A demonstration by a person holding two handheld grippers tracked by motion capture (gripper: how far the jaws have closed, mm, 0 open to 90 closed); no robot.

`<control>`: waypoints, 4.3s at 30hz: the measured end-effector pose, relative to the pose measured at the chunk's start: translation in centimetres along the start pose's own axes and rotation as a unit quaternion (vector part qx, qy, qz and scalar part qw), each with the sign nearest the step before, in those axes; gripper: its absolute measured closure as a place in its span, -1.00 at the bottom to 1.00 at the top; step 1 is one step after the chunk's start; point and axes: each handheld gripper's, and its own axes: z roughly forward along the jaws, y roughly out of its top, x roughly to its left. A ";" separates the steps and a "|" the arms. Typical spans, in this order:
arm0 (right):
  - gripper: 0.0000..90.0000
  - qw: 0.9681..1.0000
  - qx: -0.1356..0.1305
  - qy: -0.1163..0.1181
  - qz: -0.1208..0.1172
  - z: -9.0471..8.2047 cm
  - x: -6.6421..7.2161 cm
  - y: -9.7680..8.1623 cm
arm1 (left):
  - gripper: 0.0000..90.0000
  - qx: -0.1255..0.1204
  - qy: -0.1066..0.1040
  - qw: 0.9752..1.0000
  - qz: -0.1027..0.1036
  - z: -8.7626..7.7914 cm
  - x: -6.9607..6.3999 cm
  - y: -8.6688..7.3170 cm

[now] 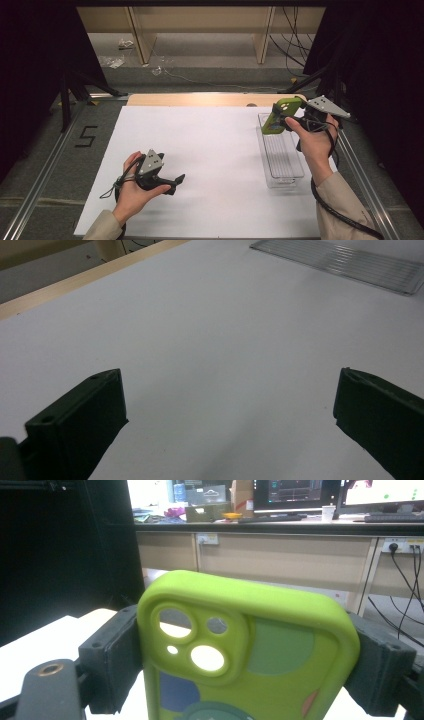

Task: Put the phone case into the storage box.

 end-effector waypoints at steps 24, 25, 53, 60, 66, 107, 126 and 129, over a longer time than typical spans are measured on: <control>-0.64 1.000 0.008 -0.016 -0.012 0.6 -0.5 -0.4 | -1.00 -0.001 0.001 1.000 -0.002 0.0 0.1 0.0; -0.64 1.000 0.008 -0.017 -0.013 0.7 -0.5 -0.4 | -1.00 -0.001 0.001 1.000 -0.001 0.0 0.1 0.0; -0.64 0.999 0.014 -0.032 -0.022 1.7 -1.3 -0.7 | -1.00 -0.001 0.002 1.000 -0.003 0.0 0.1 0.0; -0.63 0.999 0.015 -0.035 -0.023 2.0 -1.5 -0.7 | -1.00 -0.001 0.002 1.000 -0.003 0.0 0.1 0.0; -0.63 0.999 0.018 -0.036 -0.023 2.4 -1.6 -0.9 | -1.00 -0.001 0.001 1.000 -0.004 0.0 0.1 0.0; -0.63 0.998 0.029 -0.043 -0.030 4.1 -2.1 -1.3 | -1.00 -0.002 0.001 1.000 -0.005 0.0 0.2 -0.1; -0.63 0.998 0.032 -0.050 -0.030 4.6 -2.6 -1.5 | -1.00 -0.002 0.000 1.000 -0.005 -0.1 0.2 0.0; -0.63 0.998 0.033 -0.051 -0.029 4.6 -2.7 -1.6 | -1.00 -0.003 -0.001 1.000 -0.007 -0.1 0.2 0.0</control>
